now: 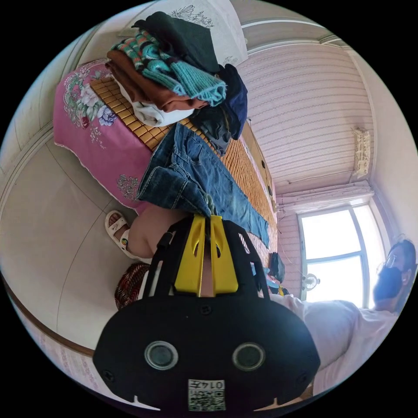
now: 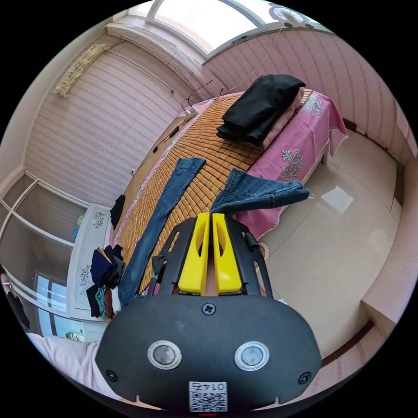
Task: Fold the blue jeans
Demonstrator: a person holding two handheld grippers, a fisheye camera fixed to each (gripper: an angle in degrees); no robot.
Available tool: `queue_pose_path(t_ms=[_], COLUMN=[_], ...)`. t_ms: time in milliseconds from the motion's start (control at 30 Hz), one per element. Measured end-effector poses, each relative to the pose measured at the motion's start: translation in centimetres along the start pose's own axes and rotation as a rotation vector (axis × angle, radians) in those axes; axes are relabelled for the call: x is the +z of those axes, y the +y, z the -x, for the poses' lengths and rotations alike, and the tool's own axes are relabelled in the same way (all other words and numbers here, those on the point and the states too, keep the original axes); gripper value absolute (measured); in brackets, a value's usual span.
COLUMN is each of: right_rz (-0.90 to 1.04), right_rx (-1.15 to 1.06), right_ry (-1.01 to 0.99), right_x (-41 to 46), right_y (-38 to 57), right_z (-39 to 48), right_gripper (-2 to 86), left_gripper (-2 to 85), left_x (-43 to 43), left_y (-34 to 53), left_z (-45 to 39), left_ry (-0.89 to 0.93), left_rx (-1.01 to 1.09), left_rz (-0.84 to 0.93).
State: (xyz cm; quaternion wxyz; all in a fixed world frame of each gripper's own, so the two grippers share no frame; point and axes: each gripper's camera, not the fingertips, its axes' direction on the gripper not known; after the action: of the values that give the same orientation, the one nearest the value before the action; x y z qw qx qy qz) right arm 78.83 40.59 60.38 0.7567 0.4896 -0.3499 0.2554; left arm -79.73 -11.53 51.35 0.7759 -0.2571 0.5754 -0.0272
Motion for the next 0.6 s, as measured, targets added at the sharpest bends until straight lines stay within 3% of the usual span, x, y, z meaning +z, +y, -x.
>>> queue_pose_path(t_ms=[200,400,600], right_rz=[-0.011,0.029,0.172], right_rx=[-0.052,-0.286,-0.417], right_ry=[-0.015,0.013,0.061], right_x=[1.6,5.6,17.3], right_y=[-1.2,-7.0,-17.3], right_z=[5.4,15.8,30.3], right_gripper=[0.2,0.6,3.4], left_gripper=[-1.0,-0.8,3.0], left_x=[2.4,5.4,12.9], left_y=[-0.8,-3.9,-12.2], left_z=[-3.4,-8.2,-14.7], left_ry=[-0.034,0.017,-0.015], left_rx=[0.042,0.098,0.165], left_rz=[-0.003,-0.075,-0.093])
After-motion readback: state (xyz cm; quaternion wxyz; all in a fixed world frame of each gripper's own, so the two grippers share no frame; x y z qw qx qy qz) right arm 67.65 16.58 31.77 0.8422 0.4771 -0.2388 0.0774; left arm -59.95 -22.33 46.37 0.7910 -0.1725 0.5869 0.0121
